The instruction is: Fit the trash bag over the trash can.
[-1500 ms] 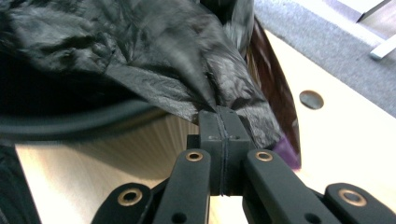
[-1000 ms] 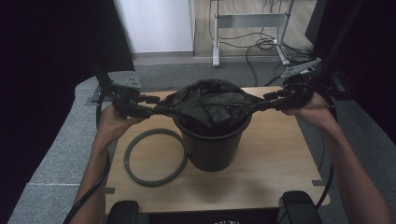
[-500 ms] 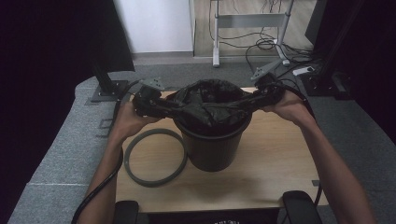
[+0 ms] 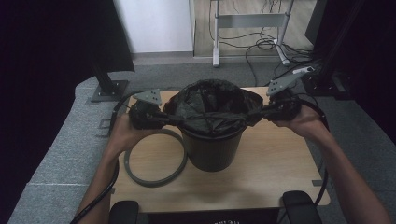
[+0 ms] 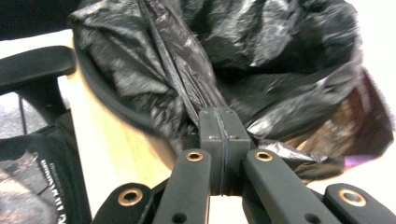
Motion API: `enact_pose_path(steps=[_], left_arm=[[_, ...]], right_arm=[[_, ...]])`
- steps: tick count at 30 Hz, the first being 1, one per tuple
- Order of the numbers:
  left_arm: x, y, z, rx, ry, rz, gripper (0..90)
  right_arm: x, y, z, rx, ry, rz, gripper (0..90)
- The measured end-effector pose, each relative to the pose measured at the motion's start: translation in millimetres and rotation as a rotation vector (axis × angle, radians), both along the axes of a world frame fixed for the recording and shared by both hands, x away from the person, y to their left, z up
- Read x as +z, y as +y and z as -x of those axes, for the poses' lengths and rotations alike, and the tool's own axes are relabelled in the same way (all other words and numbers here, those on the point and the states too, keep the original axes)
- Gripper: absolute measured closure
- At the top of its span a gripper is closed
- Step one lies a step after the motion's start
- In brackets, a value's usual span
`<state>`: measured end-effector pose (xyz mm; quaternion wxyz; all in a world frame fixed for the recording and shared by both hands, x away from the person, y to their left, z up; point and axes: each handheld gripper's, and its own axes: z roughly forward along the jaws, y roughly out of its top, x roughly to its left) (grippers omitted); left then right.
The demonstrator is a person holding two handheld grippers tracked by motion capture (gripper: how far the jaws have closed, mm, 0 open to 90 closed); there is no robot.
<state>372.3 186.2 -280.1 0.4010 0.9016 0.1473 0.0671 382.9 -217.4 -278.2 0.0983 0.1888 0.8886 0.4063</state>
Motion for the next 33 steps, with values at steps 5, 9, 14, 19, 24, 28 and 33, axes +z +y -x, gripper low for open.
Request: enact_pose_path(steps=[5,9,14,19,24,28,33], left_arm=[[-14.7,4.0,6.1,-0.031,0.013,0.055,89.2],[-22.9,1.3,11.1,-0.059,0.015,0.059,89.3],[-31.7,-5.7,15.9,-0.095,0.016,0.058,89.4],[-36.2,-9.5,18.4,-0.111,0.017,0.062,89.4],[-39.5,-11.0,20.5,-0.128,0.012,0.067,89.5],[-41.7,-9.9,20.9,-0.125,0.017,0.081,89.4],[-48.3,-6.0,19.1,-0.120,0.037,0.105,88.5]], right_arm=[[-11.3,-1.5,12.4,0.029,0.007,-0.004,88.7],[-20.8,-0.3,17.0,0.044,0.027,-0.008,88.8],[-37.1,5.5,20.5,0.067,0.055,-0.012,88.8],[-48.5,12.2,21.8,0.076,0.066,-0.002,88.8],[-58.3,18.9,22.1,0.082,0.075,0.005,88.8],[-66.3,23.9,21.4,0.083,0.085,0.019,88.8],[-72.9,24.7,20.0,0.071,0.092,0.027,88.8]])
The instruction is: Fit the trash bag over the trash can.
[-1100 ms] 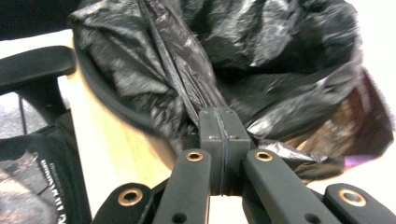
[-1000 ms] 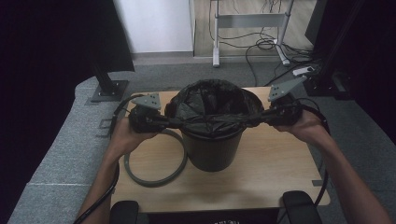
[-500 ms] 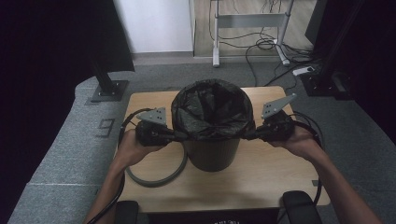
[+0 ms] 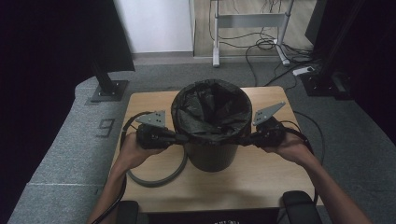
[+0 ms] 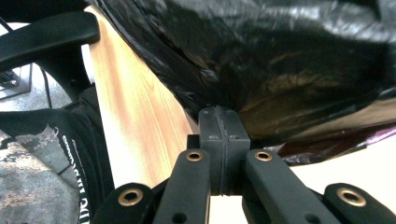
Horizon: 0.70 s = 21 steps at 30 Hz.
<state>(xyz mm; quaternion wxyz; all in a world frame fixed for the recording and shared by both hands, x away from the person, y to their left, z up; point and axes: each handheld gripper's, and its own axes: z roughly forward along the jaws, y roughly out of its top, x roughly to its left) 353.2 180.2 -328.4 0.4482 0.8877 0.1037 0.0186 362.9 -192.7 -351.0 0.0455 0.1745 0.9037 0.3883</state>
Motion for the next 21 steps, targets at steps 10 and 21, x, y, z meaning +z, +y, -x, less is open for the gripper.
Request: enact_pose_path(steps=[10,21], left_arm=[[-28.4,8.6,-11.9,0.111,0.046,-0.048,87.7],[-64.3,11.7,-25.8,0.205,0.123,-0.076,83.2]], right_arm=[[-30.5,-11.8,-10.9,-0.100,0.037,0.002,88.7],[-60.8,-10.0,-24.6,-0.142,0.076,0.023,88.4]])
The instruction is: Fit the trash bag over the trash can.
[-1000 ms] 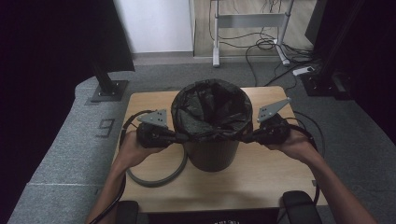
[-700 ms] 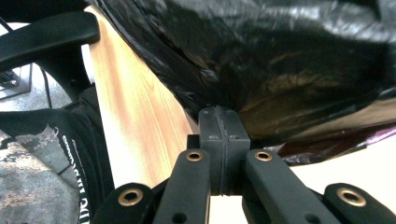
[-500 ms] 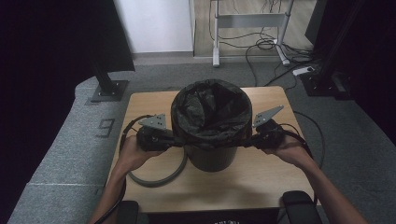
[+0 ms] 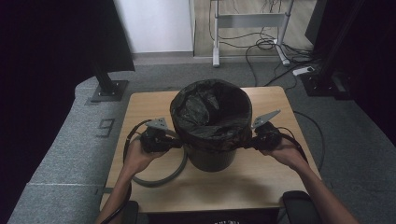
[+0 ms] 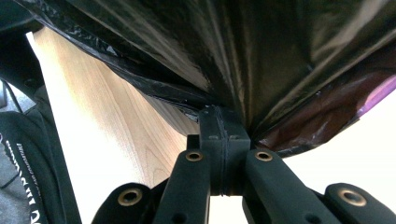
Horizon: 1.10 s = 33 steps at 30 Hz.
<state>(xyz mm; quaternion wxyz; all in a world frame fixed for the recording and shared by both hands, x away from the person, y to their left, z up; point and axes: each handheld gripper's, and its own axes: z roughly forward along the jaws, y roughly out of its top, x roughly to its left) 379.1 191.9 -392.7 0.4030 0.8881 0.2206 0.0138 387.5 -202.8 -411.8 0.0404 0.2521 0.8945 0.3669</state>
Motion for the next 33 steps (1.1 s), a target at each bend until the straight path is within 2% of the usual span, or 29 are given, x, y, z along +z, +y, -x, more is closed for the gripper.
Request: enact_pose_path(steps=[2,5,7,9,10,13,17,19,22,25,27,33], left_arm=[[3.2,3.9,2.5,0.003,-0.005,0.019,75.7],[11.4,13.2,9.2,0.026,-0.032,0.039,61.9],[13.6,18.8,12.3,0.049,-0.052,0.044,51.8],[11.6,24.0,14.5,0.074,-0.070,0.054,45.3],[8.9,26.1,15.0,0.081,-0.065,0.061,40.6],[-3.4,31.5,15.9,0.106,-0.063,0.055,33.9],[-24.6,39.8,15.5,0.156,-0.062,0.048,26.1],[-34.6,43.2,15.5,0.185,-0.048,0.064,21.5],[-49.4,49.3,16.8,0.228,-0.048,0.061,17.6],[-62.6,54.0,19.7,0.257,-0.054,0.036,12.7],[-72.1,57.6,20.0,0.287,-0.043,0.032,8.9],[-95.3,63.5,20.5,0.359,-0.056,-0.004,0.0]], right_arm=[[0.8,-1.3,0.7,0.003,0.003,-0.005,84.1],[7.5,-7.3,4.1,0.015,0.013,-0.038,69.7],[14.4,-12.8,6.9,0.010,0.002,-0.048,59.4],[20.1,-17.9,8.5,0.016,-0.005,-0.064,51.5],[22.8,-20.5,8.8,0.010,-0.012,-0.070,45.8],[30.3,-28.6,8.0,0.001,-0.030,-0.079,37.0],[40.9,-37.3,6.5,-0.013,-0.056,-0.089,28.8],[49.3,-40.9,5.7,-0.029,-0.073,-0.096,25.8],[60.3,-43.4,4.0,-0.042,-0.095,-0.107,22.5],[74.0,-44.0,1.1,-0.044,-0.107,-0.116,21.2],[82.3,-43.3,-1.3,-0.044,-0.111,-0.122,20.6],[107.9,-36.5,-10.8,-0.039,-0.123,-0.125,19.7]])
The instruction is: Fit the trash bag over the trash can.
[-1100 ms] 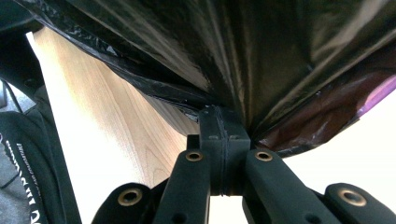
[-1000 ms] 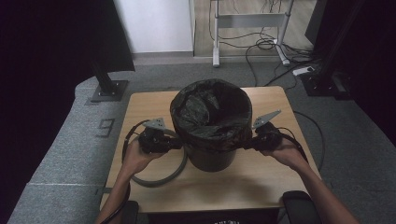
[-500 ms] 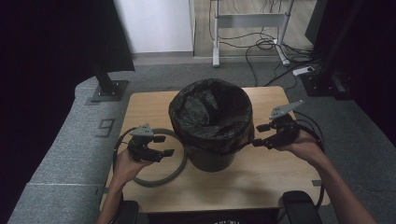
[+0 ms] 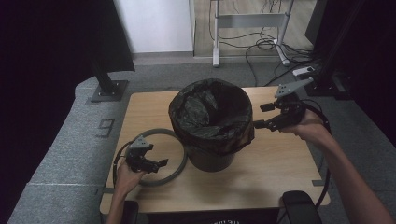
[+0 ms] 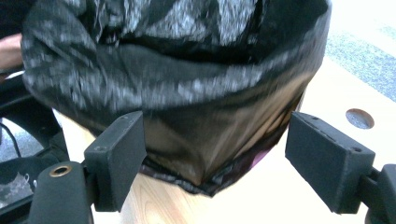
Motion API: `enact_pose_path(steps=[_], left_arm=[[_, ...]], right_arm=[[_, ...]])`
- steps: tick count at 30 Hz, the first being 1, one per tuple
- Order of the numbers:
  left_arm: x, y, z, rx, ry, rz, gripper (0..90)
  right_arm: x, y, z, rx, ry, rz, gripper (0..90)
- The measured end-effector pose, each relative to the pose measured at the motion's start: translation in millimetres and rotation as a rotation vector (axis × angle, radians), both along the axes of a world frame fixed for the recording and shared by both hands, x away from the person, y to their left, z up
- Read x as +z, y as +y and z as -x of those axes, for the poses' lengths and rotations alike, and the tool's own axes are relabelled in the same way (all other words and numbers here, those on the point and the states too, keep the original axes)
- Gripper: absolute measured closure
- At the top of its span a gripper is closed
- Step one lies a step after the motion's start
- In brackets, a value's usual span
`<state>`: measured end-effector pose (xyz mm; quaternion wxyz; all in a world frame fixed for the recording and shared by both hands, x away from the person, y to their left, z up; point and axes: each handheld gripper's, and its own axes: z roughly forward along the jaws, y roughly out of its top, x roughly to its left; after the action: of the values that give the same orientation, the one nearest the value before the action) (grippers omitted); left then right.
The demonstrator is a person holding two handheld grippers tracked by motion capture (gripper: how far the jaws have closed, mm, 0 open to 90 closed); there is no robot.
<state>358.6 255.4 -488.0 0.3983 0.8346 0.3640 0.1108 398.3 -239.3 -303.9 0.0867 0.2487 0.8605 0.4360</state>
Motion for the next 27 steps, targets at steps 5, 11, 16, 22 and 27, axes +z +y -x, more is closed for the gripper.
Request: enact_pose_path(steps=[5,11,16,22,27], left_arm=[[-15.6,4.6,-0.1,0.042,-0.009,-0.010,0.0],[-28.4,12.4,-0.5,0.096,-0.014,-0.055,0.0],[-40.9,17.1,-1.8,0.110,0.006,-0.091,0.0],[-49.4,22.1,-3.7,0.116,0.024,-0.089,0.0],[-54.8,27.2,-5.2,0.126,0.040,-0.081,0.0]], right_arm=[[16.6,12.1,-10.3,0.004,-0.008,0.013,19.8],[30.9,35.7,-24.6,0.026,-0.017,0.044,22.5],[37.2,57.6,-36.7,0.050,-0.032,0.060,23.5],[40.8,87.0,-49.9,0.081,-0.037,0.086,23.3],[37.7,114.9,-60.9,0.096,-0.027,0.122,21.8]])
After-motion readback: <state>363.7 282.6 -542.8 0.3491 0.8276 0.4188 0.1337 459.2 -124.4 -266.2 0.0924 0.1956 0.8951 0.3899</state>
